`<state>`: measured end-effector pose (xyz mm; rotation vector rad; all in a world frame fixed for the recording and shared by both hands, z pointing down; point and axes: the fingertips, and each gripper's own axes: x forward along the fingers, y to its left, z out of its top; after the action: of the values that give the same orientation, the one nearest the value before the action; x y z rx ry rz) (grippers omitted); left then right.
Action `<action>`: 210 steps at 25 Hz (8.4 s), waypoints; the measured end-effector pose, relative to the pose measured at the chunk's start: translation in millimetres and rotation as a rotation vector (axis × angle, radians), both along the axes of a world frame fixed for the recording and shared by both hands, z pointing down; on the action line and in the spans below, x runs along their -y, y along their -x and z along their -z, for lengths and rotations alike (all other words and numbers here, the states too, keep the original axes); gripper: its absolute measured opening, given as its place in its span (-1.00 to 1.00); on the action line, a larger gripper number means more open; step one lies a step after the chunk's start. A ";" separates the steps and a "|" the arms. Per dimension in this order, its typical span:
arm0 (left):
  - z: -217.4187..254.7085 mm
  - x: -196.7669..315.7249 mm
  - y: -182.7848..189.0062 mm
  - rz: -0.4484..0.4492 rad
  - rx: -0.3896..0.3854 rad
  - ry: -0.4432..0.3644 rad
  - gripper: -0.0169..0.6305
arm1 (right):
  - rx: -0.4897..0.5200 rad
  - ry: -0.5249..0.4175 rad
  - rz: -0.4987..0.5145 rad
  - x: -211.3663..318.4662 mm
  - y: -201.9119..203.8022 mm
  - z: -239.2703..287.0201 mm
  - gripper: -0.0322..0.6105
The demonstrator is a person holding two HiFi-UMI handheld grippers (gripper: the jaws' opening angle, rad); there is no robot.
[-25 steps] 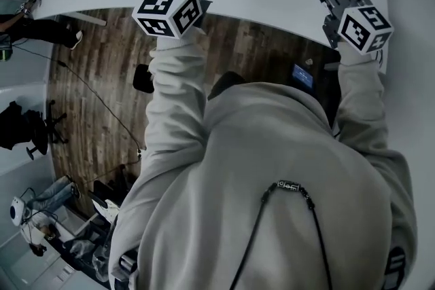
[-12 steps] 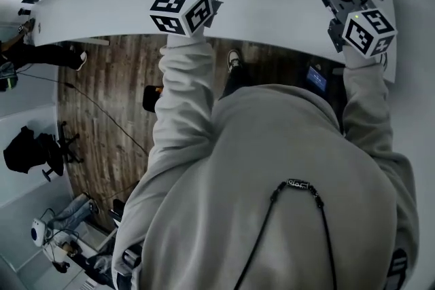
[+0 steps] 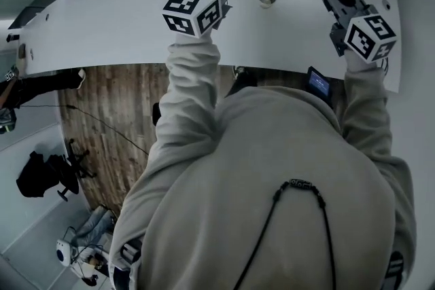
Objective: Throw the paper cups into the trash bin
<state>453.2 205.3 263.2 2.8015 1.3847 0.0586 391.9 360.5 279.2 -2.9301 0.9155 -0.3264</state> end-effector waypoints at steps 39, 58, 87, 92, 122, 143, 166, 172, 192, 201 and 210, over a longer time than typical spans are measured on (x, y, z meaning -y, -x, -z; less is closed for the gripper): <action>-21.8 -70.8 -32.0 -0.069 0.134 -0.066 -0.94 | 0.137 0.000 -0.083 -42.7 -62.4 -6.0 -0.84; -124.5 -29.2 -64.4 -0.015 0.382 -0.117 -0.94 | 0.427 0.089 -0.055 -11.7 -109.3 -125.3 -0.38; -177.8 -18.9 -30.1 -0.029 0.514 -0.103 -0.94 | 0.644 0.249 -0.072 -9.0 -88.0 -244.9 -0.75; -169.7 -19.7 -27.6 -0.032 0.496 -0.102 -0.94 | 0.609 0.252 -0.060 -7.3 -89.5 -227.8 -0.77; -32.8 -34.4 11.8 -0.021 0.140 -0.114 -0.94 | 0.179 0.143 -0.017 -7.1 -47.6 -26.4 -0.77; -43.1 -42.6 0.2 0.106 0.089 -0.095 -0.94 | 0.100 0.122 0.024 -7.8 -56.4 -23.1 -0.77; 17.3 246.5 224.3 0.917 0.071 -0.087 -0.94 | 0.052 0.055 0.573 157.9 40.3 3.9 -0.77; -5.4 364.7 333.0 1.124 0.041 -0.105 -0.94 | 0.035 0.126 0.829 325.3 111.7 -19.9 -0.77; -12.5 651.0 676.8 1.562 0.026 -0.078 -0.94 | -0.067 0.162 1.384 749.8 437.2 1.1 -0.77; -25.0 665.7 731.3 1.660 0.065 -0.034 -0.94 | -0.041 0.193 1.541 801.9 497.8 -13.7 -0.77; -24.9 677.4 709.7 1.673 0.040 0.002 -0.94 | -0.024 0.242 1.568 819.2 474.4 -36.8 -0.77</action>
<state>-256.4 -472.1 288.1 2.8677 -1.1376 0.0680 -82.6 -458.8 316.1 -1.6185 3.0389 -0.4050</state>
